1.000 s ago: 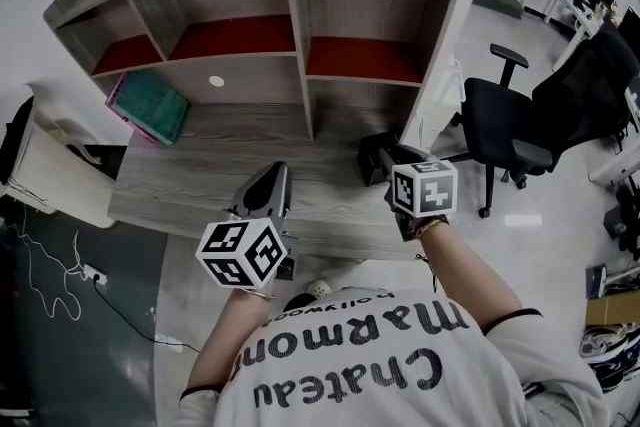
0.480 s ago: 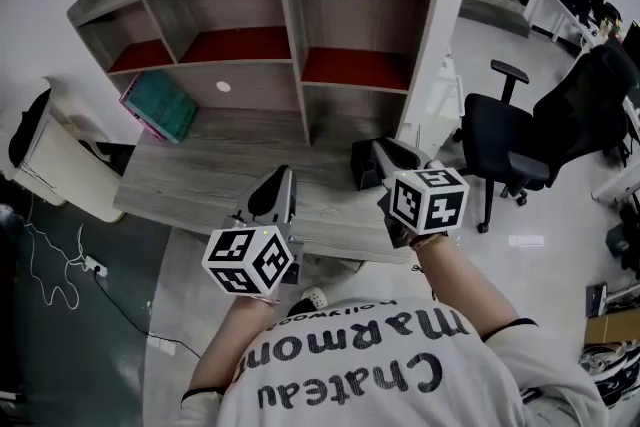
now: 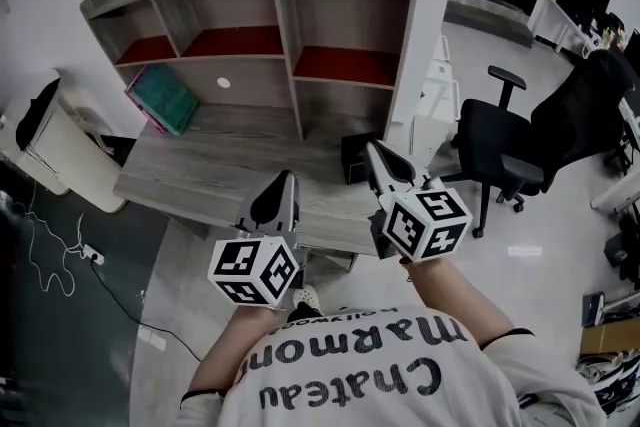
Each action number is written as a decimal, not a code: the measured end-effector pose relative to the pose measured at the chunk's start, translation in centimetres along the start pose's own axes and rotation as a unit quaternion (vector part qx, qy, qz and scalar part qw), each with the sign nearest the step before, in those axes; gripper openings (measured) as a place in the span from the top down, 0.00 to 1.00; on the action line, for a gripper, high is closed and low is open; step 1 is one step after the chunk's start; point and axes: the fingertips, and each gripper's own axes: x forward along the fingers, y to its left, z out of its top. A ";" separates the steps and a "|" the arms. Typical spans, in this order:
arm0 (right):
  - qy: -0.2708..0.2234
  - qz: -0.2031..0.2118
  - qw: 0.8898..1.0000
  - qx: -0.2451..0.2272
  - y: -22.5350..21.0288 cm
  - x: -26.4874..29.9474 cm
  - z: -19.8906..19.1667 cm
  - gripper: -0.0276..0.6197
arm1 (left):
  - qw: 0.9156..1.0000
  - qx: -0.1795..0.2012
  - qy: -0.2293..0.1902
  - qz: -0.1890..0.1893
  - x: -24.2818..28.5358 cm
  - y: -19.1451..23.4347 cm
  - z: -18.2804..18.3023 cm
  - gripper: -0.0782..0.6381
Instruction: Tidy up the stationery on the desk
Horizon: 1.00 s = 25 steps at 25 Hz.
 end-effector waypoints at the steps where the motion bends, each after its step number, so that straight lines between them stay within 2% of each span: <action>1: 0.001 0.003 1.000 -0.002 0.2 -0.4 -0.1 0.94 | 1.000 -0.001 0.001 0.001 -0.3 -0.3 -0.2 0.87; 10: 0.021 0.016 1.000 -0.013 1.4 -4.3 -1.8 0.94 | 1.000 -0.008 0.003 0.013 -3.4 -2.8 -1.8 0.87; 25: 0.044 0.009 0.999 0.004 1.7 -9.2 -5.6 0.94 | 0.999 -0.020 0.026 0.019 -7.4 -5.1 -5.5 0.87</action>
